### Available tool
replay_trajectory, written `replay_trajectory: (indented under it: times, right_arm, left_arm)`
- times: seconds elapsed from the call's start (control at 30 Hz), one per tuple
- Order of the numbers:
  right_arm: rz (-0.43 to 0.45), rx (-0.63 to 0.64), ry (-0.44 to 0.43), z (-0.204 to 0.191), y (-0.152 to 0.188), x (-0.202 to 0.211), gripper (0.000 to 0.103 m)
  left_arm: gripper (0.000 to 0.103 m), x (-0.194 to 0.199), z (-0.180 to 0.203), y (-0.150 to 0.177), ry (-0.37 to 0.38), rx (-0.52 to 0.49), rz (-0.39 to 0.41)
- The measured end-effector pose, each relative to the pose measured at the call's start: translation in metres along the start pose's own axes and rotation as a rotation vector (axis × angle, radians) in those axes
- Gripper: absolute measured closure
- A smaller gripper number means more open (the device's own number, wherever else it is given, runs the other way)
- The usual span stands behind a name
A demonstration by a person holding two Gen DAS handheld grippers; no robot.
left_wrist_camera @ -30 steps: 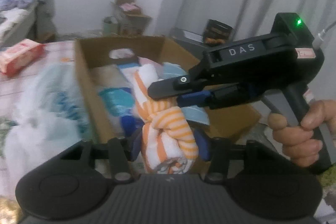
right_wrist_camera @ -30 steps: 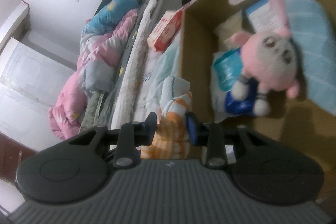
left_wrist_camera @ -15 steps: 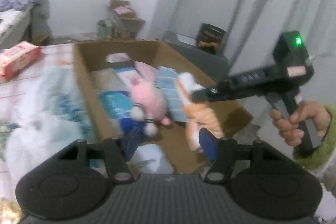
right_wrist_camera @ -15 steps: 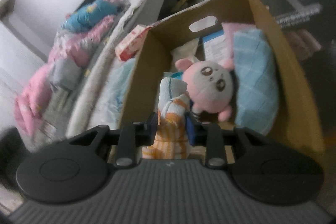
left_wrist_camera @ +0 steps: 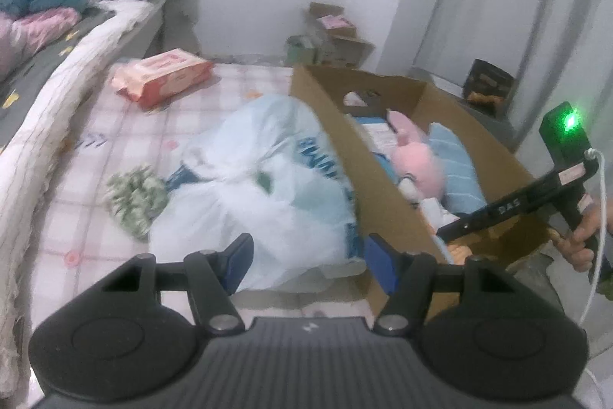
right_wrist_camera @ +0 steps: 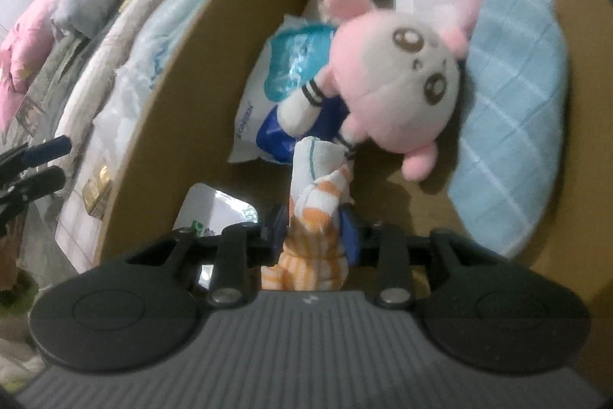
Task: Organize soft objects
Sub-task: 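Lower the striped cloth into the box and open the right gripper, then move the right gripper to the gold snack packet and grasp it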
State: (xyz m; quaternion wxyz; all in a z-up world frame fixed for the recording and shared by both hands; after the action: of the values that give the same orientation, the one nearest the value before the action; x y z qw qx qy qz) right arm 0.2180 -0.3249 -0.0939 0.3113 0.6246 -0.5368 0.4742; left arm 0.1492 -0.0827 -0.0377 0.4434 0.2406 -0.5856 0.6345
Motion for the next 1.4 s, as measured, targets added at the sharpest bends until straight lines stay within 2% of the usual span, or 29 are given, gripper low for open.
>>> replay_trajectory:
  times: [0.1, 0.3, 0.4, 0.5, 0.63, 0.77, 0.93, 1.17, 1.3, 1.4]
  right_arm:
    - [-0.006, -0.033, -0.037, 0.001, -0.004, -0.001, 0.062]
    - [0.063, -0.093, -0.101, 0.004, -0.005, 0.013, 0.061]
    - [0.051, -0.08, -0.158, -0.003, -0.003, 0.008, 0.061]
    - [0.035, -0.079, -0.146, -0.005, -0.003, 0.004, 0.06]
    - [0.008, -0.171, -0.203, 0.009, -0.005, -0.005, 0.057]
    - [0.012, -0.303, -0.261, 0.025, -0.003, -0.006, 0.055]
    - [0.114, -0.352, -0.282, 0.023, 0.007, 0.012, 0.037]
    - [0.359, -0.309, -0.245, -0.01, 0.028, 0.054, 0.033]
    - [0.471, -0.275, -0.313, -0.044, 0.039, 0.069, 0.031]
    - [0.498, -0.234, -0.376, -0.072, 0.035, 0.07, 0.031]
  left_arm:
    - [0.037, 0.003, -0.007, 0.004, -0.002, 0.017, 0.003]
    - [0.037, 0.003, -0.011, 0.007, 0.016, 0.014, 0.006]
    - [0.037, 0.002, -0.01, 0.008, 0.026, 0.01, 0.002]
    - [0.037, 0.001, -0.013, 0.009, 0.032, 0.018, 0.0]
    - [0.036, 0.002, -0.019, 0.012, 0.035, 0.027, 0.001]
    - [0.032, 0.005, -0.031, 0.016, 0.006, 0.037, 0.002]
    - [0.026, 0.01, -0.047, 0.025, -0.03, 0.039, 0.0]
    - [0.022, 0.02, -0.066, 0.042, -0.088, 0.042, -0.004]
    - [0.021, 0.025, -0.078, 0.053, -0.145, 0.037, -0.001]
    - [0.022, 0.028, -0.086, 0.06, -0.159, 0.046, -0.006]
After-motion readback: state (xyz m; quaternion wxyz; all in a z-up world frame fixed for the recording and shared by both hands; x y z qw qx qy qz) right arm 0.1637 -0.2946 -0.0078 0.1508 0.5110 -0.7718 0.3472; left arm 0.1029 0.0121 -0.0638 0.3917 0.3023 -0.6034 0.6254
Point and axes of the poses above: each gripper's, at about its wrist camera, not at the fingertips, and x roughly against the way its jaws point, z to its right, y to its underside, the point moved 7 cm from there along -x, roughly the way its jaws point, and after that the axes turned 14 degrees about -z, right-handed, at the moved point
